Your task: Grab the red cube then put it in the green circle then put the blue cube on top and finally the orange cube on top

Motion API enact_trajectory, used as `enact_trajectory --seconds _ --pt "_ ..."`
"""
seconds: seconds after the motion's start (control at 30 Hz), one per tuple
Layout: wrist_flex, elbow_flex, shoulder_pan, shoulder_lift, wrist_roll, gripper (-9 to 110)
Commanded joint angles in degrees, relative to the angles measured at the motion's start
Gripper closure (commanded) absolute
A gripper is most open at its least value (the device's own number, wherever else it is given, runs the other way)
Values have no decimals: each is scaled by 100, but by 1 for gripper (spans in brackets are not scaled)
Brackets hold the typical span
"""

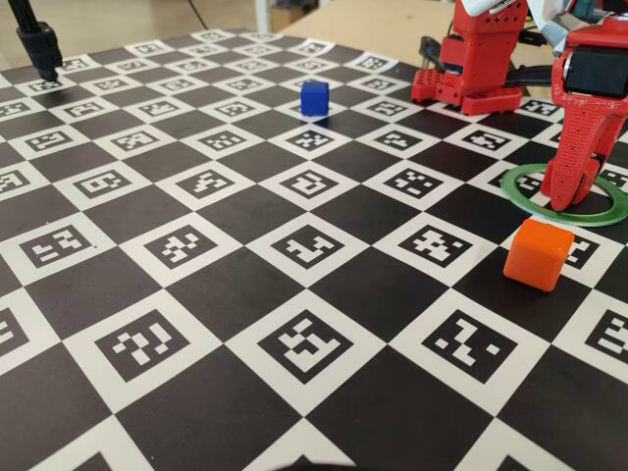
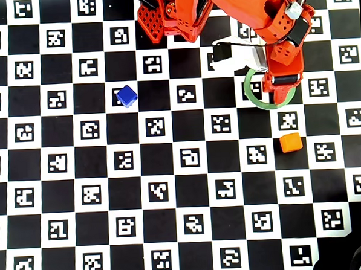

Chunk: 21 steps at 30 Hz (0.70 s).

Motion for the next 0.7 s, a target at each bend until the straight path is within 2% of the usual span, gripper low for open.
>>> enact_trajectory --seconds 0.0,0.47,0.67 --pt "70 -9 -53 378 -18 69" --pt "466 -272 44 659 -141 69" --pt "984 -598 44 756 -211 69"
